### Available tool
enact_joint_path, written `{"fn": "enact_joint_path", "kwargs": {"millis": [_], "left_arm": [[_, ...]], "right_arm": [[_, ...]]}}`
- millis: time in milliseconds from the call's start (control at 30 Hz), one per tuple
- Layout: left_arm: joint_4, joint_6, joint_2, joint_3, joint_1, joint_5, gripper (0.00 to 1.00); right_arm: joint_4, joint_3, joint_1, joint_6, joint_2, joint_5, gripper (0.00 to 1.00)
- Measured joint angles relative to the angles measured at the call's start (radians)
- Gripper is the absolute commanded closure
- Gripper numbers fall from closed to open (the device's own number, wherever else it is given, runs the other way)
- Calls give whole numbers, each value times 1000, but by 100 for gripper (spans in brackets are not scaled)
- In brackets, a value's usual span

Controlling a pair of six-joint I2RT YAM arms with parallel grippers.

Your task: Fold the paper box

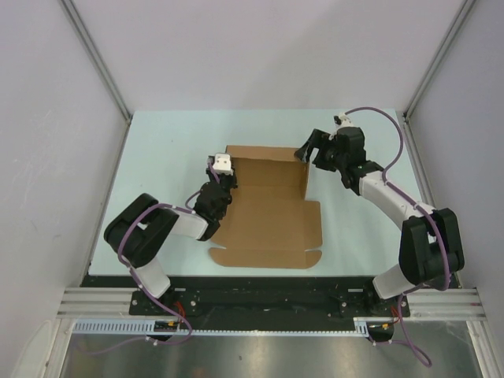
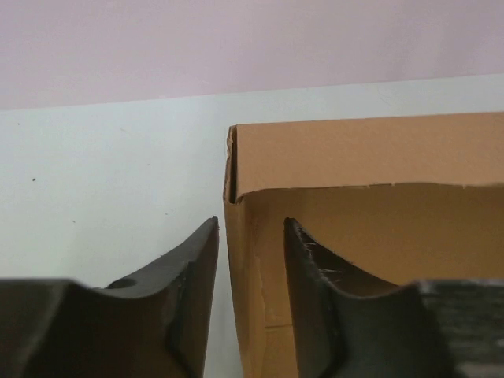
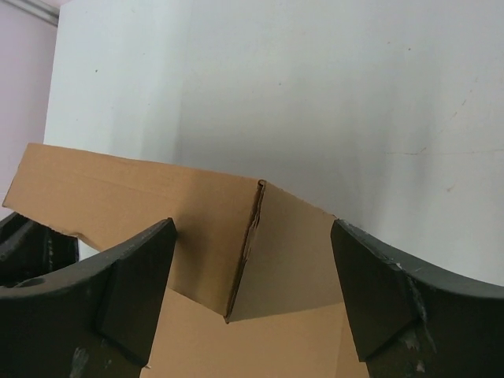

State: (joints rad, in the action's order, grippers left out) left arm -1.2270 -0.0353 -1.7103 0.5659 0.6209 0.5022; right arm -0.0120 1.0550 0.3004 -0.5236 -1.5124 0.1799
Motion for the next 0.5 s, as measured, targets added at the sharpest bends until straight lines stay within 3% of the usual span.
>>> {"fn": "enact_joint_path", "kwargs": {"millis": [67,167,500], "left_arm": [[2,-1,1,0,2,0,28],[12,-1,7,-1,5,0,18],[124,6,204,-58,8,-14,15]], "right_arm": [[11,0,2,0,-5,5,17],[25,-8,1,0,-5,9,17],[92,-40,-3,1,-5,16,17]]}}
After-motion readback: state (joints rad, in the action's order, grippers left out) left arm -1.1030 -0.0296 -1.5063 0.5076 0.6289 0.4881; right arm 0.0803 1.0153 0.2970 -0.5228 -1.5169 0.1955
